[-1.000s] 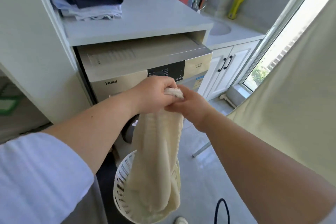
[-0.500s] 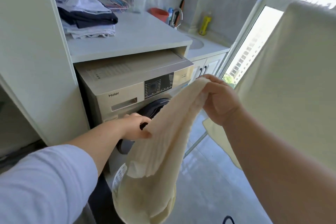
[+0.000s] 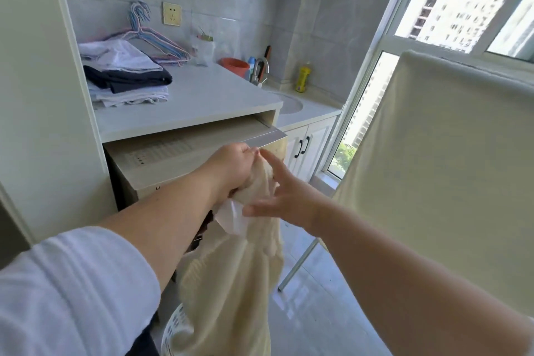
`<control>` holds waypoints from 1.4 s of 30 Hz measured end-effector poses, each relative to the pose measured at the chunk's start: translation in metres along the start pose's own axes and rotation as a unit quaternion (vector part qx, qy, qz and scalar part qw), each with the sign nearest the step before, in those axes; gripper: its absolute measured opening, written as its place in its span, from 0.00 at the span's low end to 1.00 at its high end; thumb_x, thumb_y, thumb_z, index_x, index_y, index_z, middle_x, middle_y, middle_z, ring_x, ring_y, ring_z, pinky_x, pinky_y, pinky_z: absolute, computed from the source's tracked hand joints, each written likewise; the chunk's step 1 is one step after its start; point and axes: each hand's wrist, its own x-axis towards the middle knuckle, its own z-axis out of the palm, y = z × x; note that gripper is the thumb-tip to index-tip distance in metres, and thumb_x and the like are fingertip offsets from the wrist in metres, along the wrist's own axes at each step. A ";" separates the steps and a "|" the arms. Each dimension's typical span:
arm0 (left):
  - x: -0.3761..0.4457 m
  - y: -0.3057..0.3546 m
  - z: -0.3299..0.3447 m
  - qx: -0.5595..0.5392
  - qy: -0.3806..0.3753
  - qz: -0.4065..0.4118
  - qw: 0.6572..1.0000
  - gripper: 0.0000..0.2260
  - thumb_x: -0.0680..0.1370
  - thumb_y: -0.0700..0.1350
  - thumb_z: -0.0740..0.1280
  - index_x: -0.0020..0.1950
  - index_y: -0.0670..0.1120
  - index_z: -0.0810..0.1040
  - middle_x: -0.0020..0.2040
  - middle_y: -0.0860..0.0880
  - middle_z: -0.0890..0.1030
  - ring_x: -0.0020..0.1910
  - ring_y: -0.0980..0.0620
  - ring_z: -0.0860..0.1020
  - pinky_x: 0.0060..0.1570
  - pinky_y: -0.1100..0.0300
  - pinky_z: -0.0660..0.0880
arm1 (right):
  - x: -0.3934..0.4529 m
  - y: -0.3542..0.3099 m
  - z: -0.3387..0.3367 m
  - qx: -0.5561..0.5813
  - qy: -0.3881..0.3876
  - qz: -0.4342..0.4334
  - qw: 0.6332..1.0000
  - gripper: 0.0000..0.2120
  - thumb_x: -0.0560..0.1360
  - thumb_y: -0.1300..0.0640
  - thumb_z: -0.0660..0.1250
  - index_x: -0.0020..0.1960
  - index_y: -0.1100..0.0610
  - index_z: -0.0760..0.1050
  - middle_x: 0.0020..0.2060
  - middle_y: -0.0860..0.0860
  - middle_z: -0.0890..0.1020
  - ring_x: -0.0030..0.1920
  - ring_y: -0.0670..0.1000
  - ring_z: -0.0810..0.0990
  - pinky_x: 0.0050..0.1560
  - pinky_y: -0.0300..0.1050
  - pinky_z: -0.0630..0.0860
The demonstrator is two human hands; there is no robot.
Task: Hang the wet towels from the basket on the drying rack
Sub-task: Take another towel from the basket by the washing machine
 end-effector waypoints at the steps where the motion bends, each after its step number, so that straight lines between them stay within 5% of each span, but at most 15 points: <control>1: -0.001 0.004 0.001 -0.033 0.003 -0.014 0.999 0.14 0.80 0.46 0.56 0.37 0.46 0.72 0.27 0.47 0.70 0.26 0.48 0.68 0.27 0.61 0.64 | 0.001 -0.007 0.007 -0.054 0.009 -0.013 0.998 0.53 0.65 0.53 0.78 0.75 0.38 0.44 0.63 0.48 0.72 0.60 0.49 0.74 0.60 0.44 0.71; 4: -0.005 0.012 0.002 -0.153 -0.012 -0.028 0.988 0.11 0.78 0.46 0.58 0.38 0.46 0.76 0.35 0.42 0.76 0.36 0.46 0.75 0.38 0.53 0.71 | 0.008 -0.018 0.012 -0.148 0.109 -0.056 0.981 0.45 0.71 0.60 0.68 0.76 0.40 0.44 0.59 0.51 0.77 0.54 0.52 0.78 0.50 0.41 0.70; 7: -0.011 0.016 -0.002 -0.181 -0.073 0.038 0.980 0.08 0.71 0.53 0.65 0.44 0.50 0.80 0.44 0.45 0.82 0.46 0.47 0.79 0.51 0.50 0.74 | 0.009 -0.025 -0.002 -0.092 0.168 -0.040 0.981 0.31 0.75 0.60 0.63 0.74 0.46 0.57 0.55 0.50 0.78 0.55 0.52 0.78 0.55 0.43 0.73; 11: -0.024 0.009 -0.005 -0.132 -0.119 0.074 0.981 0.27 0.64 0.59 0.75 0.59 0.52 0.74 0.55 0.50 0.80 0.55 0.53 0.79 0.57 0.54 0.75 | 0.011 -0.035 -0.015 0.041 0.236 -0.012 0.971 0.09 0.75 0.62 0.61 0.54 0.55 0.75 0.44 0.52 0.81 0.50 0.57 0.81 0.52 0.52 0.79; 13: -0.026 0.003 -0.005 -0.107 -0.108 0.053 0.987 0.29 0.60 0.60 0.76 0.58 0.54 0.73 0.52 0.51 0.81 0.52 0.53 0.80 0.55 0.54 0.77 | 0.017 -0.037 -0.019 0.087 0.285 0.004 0.954 0.10 0.74 0.61 0.60 0.51 0.53 0.77 0.41 0.51 0.81 0.45 0.56 0.81 0.42 0.48 0.79; 17: -0.033 -0.007 0.000 0.066 -0.137 0.038 0.988 0.11 0.70 0.50 0.70 0.48 0.47 0.74 0.39 0.53 0.78 0.38 0.55 0.76 0.38 0.63 0.71 | 0.022 -0.047 -0.029 0.209 0.324 0.003 0.923 0.10 0.72 0.58 0.60 0.46 0.49 0.79 0.45 0.56 0.83 0.48 0.59 0.83 0.51 0.60 0.80; 20: -0.036 -0.018 0.001 0.109 -0.158 0.025 0.981 0.04 0.74 0.47 0.66 0.40 0.49 0.75 0.36 0.52 0.80 0.37 0.57 0.78 0.39 0.64 0.73 | 0.019 -0.055 -0.039 0.246 0.327 0.004 0.912 0.13 0.73 0.61 0.60 0.53 0.50 0.78 0.49 0.57 0.83 0.52 0.59 0.82 0.54 0.61 0.79; 22: -0.032 -0.022 -0.003 0.054 -0.121 -0.011 0.991 0.05 0.72 0.46 0.62 0.44 0.48 0.76 0.42 0.45 0.82 0.42 0.46 0.81 0.46 0.53 0.79 | 0.016 -0.055 -0.041 0.221 0.345 -0.009 0.912 0.12 0.73 0.61 0.60 0.51 0.50 0.77 0.47 0.55 0.83 0.51 0.58 0.82 0.54 0.57 0.80; 25: -0.021 -0.009 -0.017 0.019 0.027 0.000 0.999 0.06 0.72 0.46 0.61 0.43 0.46 0.75 0.38 0.46 0.81 0.36 0.46 0.77 0.36 0.58 0.73 | 0.007 -0.054 -0.046 0.103 0.369 -0.040 0.923 0.10 0.75 0.56 0.61 0.53 0.47 0.75 0.46 0.49 0.80 0.49 0.54 0.79 0.48 0.48 0.78; 28: -0.019 0.023 -0.031 0.026 0.093 0.089 0.991 0.04 0.75 0.42 0.62 0.43 0.50 0.75 0.36 0.51 0.79 0.34 0.51 0.75 0.30 0.62 0.69 | -0.001 -0.058 -0.043 0.030 0.313 -0.046 0.948 0.34 0.71 0.45 0.71 0.72 0.42 0.60 0.53 0.47 0.77 0.54 0.52 0.77 0.56 0.50 0.75; 32: -0.024 0.063 -0.037 0.046 0.028 0.219 0.974 0.08 0.73 0.37 0.66 0.49 0.48 0.77 0.39 0.57 0.77 0.37 0.60 0.73 0.36 0.68 0.70 | -0.001 -0.068 -0.035 0.021 0.150 -0.071 0.986 0.55 0.54 0.38 0.79 0.74 0.41 0.55 0.57 0.53 0.81 0.56 0.55 0.80 0.60 0.56 0.76; 33: -0.025 0.068 -0.039 0.040 0.011 0.226 0.973 0.07 0.74 0.36 0.66 0.48 0.47 0.77 0.38 0.56 0.77 0.37 0.59 0.74 0.36 0.70 0.70 | -0.003 -0.070 -0.037 0.053 0.110 -0.058 0.991 0.52 0.52 0.39 0.81 0.71 0.43 0.63 0.58 0.53 0.80 0.57 0.56 0.80 0.60 0.57 0.76; 35: -0.023 0.069 -0.042 0.075 0.020 0.250 0.965 0.07 0.76 0.38 0.64 0.43 0.49 0.75 0.37 0.55 0.76 0.36 0.58 0.73 0.35 0.70 0.69 | -0.010 -0.074 -0.040 0.012 0.057 -0.037 0.998 0.27 0.57 0.48 0.80 0.55 0.47 0.78 0.52 0.53 0.83 0.54 0.58 0.82 0.59 0.58 0.77; 37: -0.023 0.065 -0.043 0.137 0.052 0.265 0.953 0.07 0.76 0.40 0.63 0.41 0.52 0.72 0.35 0.57 0.75 0.35 0.60 0.71 0.33 0.69 0.66 | -0.013 -0.079 -0.040 -0.107 0.078 -0.018 0.991 0.09 0.65 0.52 0.75 0.43 0.50 0.78 0.43 0.53 0.84 0.46 0.54 0.83 0.55 0.53 0.80; 42: -0.027 0.035 -0.047 0.092 0.045 0.238 0.966 0.05 0.74 0.47 0.66 0.39 0.52 0.72 0.31 0.56 0.74 0.30 0.60 0.70 0.29 0.71 0.66 | -0.010 -0.083 -0.032 -0.013 0.206 -0.048 0.977 0.03 0.73 0.58 0.66 0.42 0.55 0.79 0.35 0.54 0.79 0.34 0.51 0.75 0.33 0.44 0.73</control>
